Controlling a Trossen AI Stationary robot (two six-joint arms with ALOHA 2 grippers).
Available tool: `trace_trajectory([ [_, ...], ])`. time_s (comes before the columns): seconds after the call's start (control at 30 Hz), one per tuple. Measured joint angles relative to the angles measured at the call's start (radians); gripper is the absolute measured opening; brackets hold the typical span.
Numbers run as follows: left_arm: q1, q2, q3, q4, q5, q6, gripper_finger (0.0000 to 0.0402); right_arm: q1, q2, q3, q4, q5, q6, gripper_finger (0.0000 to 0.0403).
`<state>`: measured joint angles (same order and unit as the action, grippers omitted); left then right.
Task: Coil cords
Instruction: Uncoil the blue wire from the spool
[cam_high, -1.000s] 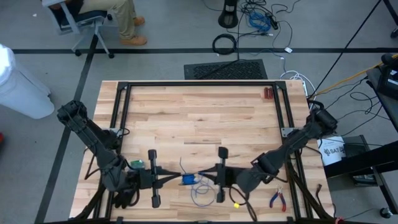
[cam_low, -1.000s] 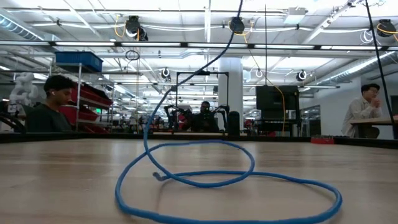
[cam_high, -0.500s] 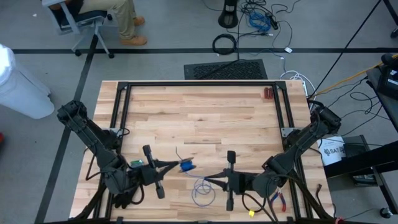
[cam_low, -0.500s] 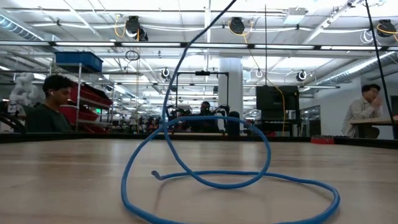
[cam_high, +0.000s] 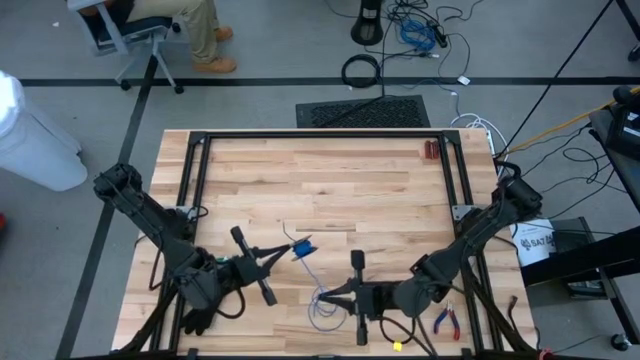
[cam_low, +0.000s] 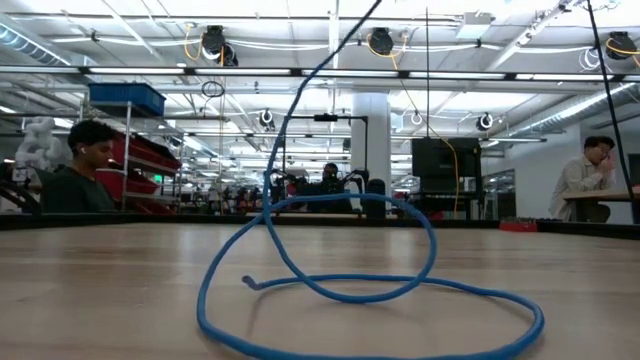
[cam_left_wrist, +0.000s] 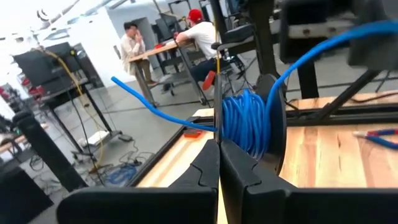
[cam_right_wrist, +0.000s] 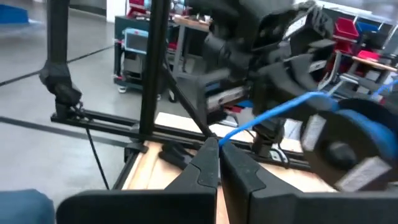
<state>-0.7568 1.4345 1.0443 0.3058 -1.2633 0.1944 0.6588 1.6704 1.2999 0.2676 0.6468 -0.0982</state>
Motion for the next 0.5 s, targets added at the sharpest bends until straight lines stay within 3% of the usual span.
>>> trace_trajectory([
  [0.33, 0.004, 0.0, 0.0, 0.036, 0.0, -0.031, 0.0002, -0.059, 0.085, 0.0, 0.006, -0.034, 0.028, 0.0],
  [0.5, 0.004, 0.0, 0.0, 0.088, 0.049, -0.023, 0.0002, -0.081, 0.112, 0.0, 0.006, -0.077, 0.04, 0.0],
])
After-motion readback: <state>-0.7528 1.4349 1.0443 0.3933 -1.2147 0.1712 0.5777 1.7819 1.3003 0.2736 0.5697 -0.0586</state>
